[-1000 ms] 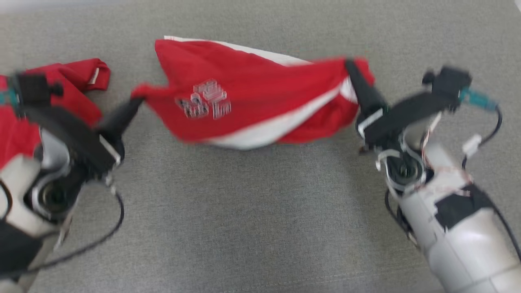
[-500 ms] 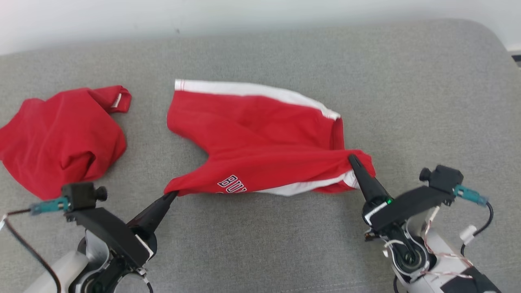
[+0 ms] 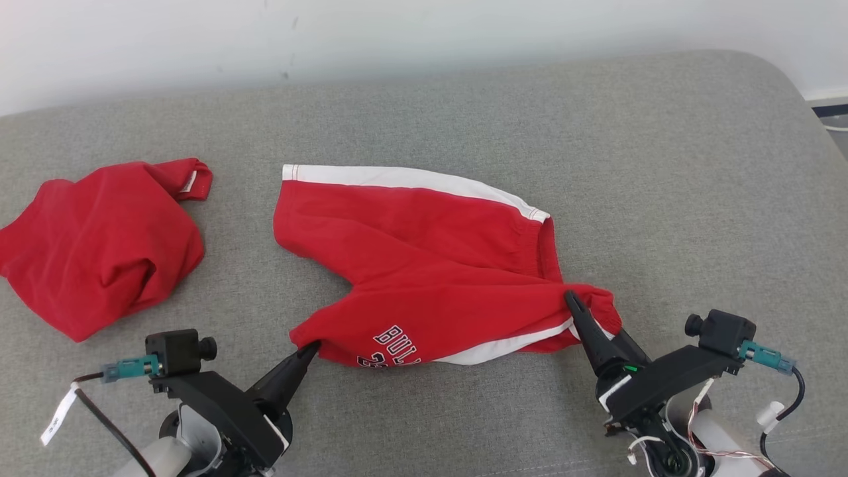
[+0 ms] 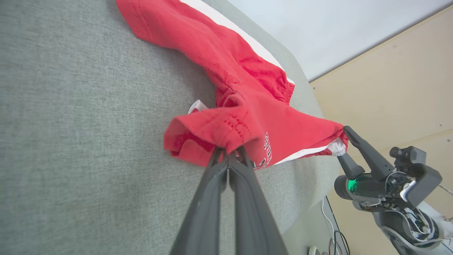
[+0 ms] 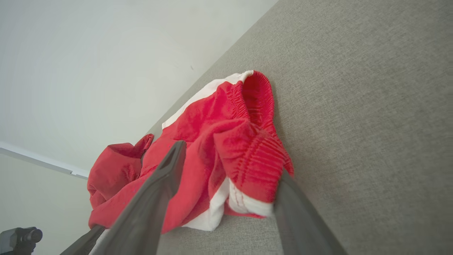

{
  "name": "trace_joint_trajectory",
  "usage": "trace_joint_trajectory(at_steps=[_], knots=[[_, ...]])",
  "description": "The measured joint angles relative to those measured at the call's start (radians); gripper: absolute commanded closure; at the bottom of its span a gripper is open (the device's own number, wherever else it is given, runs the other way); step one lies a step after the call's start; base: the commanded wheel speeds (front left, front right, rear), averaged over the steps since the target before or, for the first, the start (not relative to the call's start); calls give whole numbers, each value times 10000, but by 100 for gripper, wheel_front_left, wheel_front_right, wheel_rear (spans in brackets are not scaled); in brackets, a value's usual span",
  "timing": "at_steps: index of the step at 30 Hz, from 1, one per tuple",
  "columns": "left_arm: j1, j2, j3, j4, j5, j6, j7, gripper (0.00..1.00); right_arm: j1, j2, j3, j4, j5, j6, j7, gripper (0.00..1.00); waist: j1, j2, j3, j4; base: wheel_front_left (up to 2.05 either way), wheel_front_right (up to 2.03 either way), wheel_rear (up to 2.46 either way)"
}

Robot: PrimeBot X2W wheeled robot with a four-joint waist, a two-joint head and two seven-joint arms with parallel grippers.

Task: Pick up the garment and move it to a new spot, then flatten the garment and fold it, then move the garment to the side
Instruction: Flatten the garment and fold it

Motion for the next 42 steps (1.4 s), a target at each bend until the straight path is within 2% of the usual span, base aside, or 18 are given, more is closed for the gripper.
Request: trace_joint_trajectory(at_steps=[1,2,3,8,19,25,32,42], knots=[[1,-23,4,48,10,38,-63,69,17,-48,48,15,-67,0,-2,0,0,0,5,-5,0,0,0],[1,-42,6,88,21,48,-109,26,44,-111,102,33,-150,0,-4,0,0,0,10,-10,0,0,0],[4,-61,13,117,50,48,-171,0,84,-176,155,50,-228,0,-8,0,0,0,12,-10,0,0,0],[2,-140,-65,188,577,69,-548,0,337,-564,562,180,-679,0,-35,0,0,0,-46,38,0,0,0],[427,211,211,-192,1576,520,-1958,0,826,-1277,376,-13,-997,0,-715,0,1,0,-376,168,0,0,0],[1162,153,355,-451,2040,938,-2065,0,1259,-1450,67,-635,-988,0,-1346,0,0,0,-565,281,0,0,0],[1585,-138,171,-650,2594,1112,-2119,0,1798,-1528,25,-999,-1009,0,-1576,0,0,0,-577,320,0,0,0],[1605,-180,140,-792,3329,1361,-2132,0,1791,-1457,387,-907,-1755,0,-1632,0,1,0,-366,242,0,0,0]])
